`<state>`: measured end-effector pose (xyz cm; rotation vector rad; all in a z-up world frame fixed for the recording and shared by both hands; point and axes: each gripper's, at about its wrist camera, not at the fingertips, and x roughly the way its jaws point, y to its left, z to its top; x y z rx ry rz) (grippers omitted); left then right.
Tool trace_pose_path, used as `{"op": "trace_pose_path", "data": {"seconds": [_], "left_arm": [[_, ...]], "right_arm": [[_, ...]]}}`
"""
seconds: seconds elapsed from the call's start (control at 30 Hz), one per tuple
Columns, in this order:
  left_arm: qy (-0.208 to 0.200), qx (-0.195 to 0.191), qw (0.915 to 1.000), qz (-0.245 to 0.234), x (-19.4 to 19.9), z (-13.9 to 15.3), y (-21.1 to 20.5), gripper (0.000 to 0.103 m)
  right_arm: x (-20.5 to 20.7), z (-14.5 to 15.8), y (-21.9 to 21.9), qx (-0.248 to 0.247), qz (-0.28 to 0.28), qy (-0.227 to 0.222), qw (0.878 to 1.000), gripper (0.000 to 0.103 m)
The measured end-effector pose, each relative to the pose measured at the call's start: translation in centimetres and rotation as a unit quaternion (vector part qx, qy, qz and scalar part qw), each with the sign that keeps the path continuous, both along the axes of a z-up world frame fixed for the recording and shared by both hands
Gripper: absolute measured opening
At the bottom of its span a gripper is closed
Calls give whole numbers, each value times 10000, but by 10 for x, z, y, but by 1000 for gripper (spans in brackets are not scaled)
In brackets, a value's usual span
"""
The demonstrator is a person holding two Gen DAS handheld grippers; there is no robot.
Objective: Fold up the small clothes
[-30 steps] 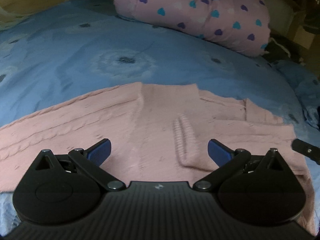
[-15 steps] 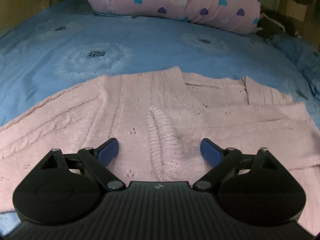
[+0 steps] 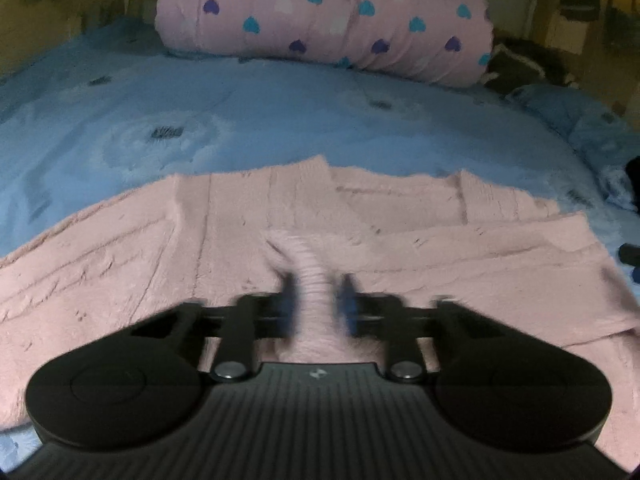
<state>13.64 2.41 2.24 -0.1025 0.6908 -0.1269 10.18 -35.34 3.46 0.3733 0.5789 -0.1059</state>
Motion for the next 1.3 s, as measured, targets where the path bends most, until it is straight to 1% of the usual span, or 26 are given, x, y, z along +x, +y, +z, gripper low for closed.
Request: {"op": "trace_pose_path", "data": {"seconds": [0.07,0.13,0.2,0.27,0.3,0.4,0.47,0.53,0.63,0.67,0.73,0.8,0.83,0.87,0.93,1.0,1.07,1.1,1.2,1.27,1.3], "left_arm": [[-140,-210,9997,38,-4,13,5,14],[-345,-200,9992,96,-9,27,10,14],[-391,-107,9989,240,-10,32,15,14],[-309,107,9986,419,-8,29,22,14],[-169,183,9985,486,-5,25,25,14],[287,139,9972,681,2,7,36,14],[282,185,9971,688,1,4,37,15],[176,346,9972,644,-2,9,33,15],[58,418,9975,575,-9,16,30,15],[75,452,9973,567,-9,15,30,15],[279,530,9965,581,-6,9,32,16],[300,586,9958,635,-7,6,32,23],[269,681,9952,643,-8,7,31,28],[238,798,9945,641,-9,8,30,33],[169,961,9927,706,-11,12,30,38],[131,912,9929,754,-15,17,34,42],[81,789,9940,754,-20,22,40,50],[69,783,9939,775,-22,23,41,51],[93,888,9925,831,-26,22,44,57],[197,996,9909,881,-24,17,46,63],[258,1041,9902,897,-22,13,46,64]], "right_arm": [[0,0,0,-45,-10,-6,10000,59],[-1,0,-1,-97,-13,-41,9999,59],[-2,1,0,-126,-16,-82,9999,59],[-1,1,0,-164,-7,-85,9998,59],[-1,1,1,-185,-2,-70,9998,59],[0,-1,3,-227,54,-3,9997,59],[2,-3,6,-292,100,66,9995,59],[3,-5,10,-396,172,140,9990,59],[3,-7,15,-543,274,181,9980,59],[3,-8,16,-585,313,188,9976,59],[5,-10,19,-692,399,276,9964,59],[11,-18,25,-902,494,624,9927,59],[12,-22,26,-984,533,691,9913,58],[11,-23,28,-1071,561,633,9906,58],[11,-22,31,-1187,612,650,9889,58],[11,-20,29,-1112,579,650,9900,58],[9,-18,27,-991,536,612,9917,58],[8,-15,27,-947,533,563,9925,58],[1,-7,30,-935,595,324,9933,58],[-3,-2,33,-974,696,226,9926,58],[-4,-2,35,-987,784,223,9918,58]]}}
